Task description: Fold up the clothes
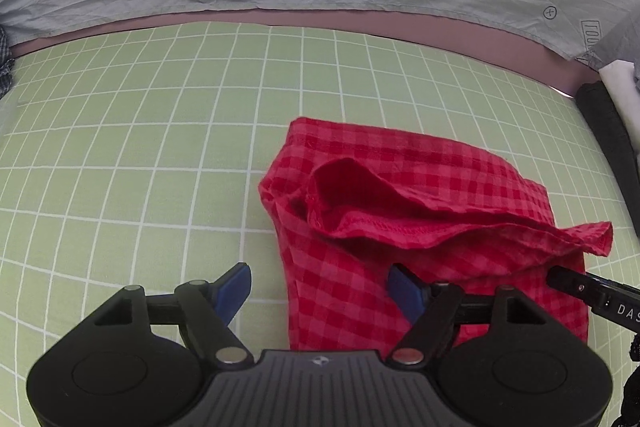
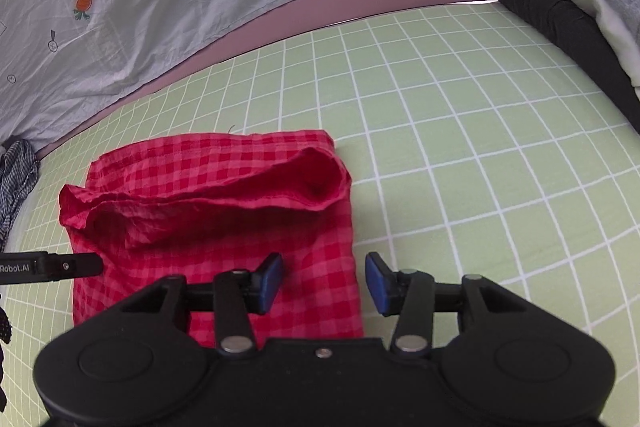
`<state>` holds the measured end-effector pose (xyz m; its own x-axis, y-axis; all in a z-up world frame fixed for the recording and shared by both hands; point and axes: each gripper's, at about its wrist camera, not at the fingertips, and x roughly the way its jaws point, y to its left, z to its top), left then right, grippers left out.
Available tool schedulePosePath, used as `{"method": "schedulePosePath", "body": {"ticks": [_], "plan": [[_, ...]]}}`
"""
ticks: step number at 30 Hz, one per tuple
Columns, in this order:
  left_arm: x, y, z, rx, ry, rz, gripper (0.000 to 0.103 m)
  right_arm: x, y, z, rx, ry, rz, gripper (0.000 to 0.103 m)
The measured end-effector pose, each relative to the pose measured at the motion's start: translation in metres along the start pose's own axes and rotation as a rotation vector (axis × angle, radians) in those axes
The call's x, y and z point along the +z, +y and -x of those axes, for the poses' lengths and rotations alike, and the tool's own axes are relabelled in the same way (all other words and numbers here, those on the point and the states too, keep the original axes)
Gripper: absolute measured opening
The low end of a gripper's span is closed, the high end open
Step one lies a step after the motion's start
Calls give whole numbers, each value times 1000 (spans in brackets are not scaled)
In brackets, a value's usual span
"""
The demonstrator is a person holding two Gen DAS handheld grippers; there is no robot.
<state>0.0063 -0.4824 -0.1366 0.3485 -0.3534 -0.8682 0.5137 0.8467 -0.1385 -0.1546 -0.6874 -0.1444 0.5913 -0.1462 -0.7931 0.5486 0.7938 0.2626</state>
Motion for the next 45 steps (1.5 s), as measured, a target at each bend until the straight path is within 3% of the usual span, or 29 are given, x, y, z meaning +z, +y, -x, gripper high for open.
{"method": "schedulePosePath", "body": {"ticks": [5,10,16,17,18,21,26,28,29,31,32,33,34,36,45], "plan": [[29,18,-13,86,-37,105,76,33,1,-21,-1,-35,-12,49],[39,46,-7,77,-63,213,77,50,-4,-26,-52,-84,-73,54],[20,41,6,-107,-45,159,89,32,-2,-18,-2,-55,-67,57],[17,37,5,-126,-35,145,89,28,0,-18,13,-46,-52,64],[15,32,3,-139,-24,129,89,24,2,-18,26,-37,-38,70],[9,17,-4,-161,1,89,89,15,11,-24,53,-2,-13,71],[4,-3,-14,-184,16,46,89,12,24,-29,57,3,29,81],[2,-9,-16,-186,12,25,86,13,28,-30,64,7,33,82],[1,-12,-16,-190,10,13,79,13,31,-31,72,11,36,82],[-1,-17,-13,-211,14,-8,59,13,38,-32,83,21,47,76],[-3,-18,-12,-229,24,-4,40,12,42,-33,96,28,59,62],[-4,-19,-10,-247,33,1,15,12,45,-33,122,38,64,38],[-7,-21,-8,-261,38,8,10,11,48,-33,153,48,66,28],[-13,-24,6,-268,26,4,10,7,57,-27,188,45,69,13],[-65,-28,87,-240,-98,30,10,-16,77,40,297,-39,99,12]]}}
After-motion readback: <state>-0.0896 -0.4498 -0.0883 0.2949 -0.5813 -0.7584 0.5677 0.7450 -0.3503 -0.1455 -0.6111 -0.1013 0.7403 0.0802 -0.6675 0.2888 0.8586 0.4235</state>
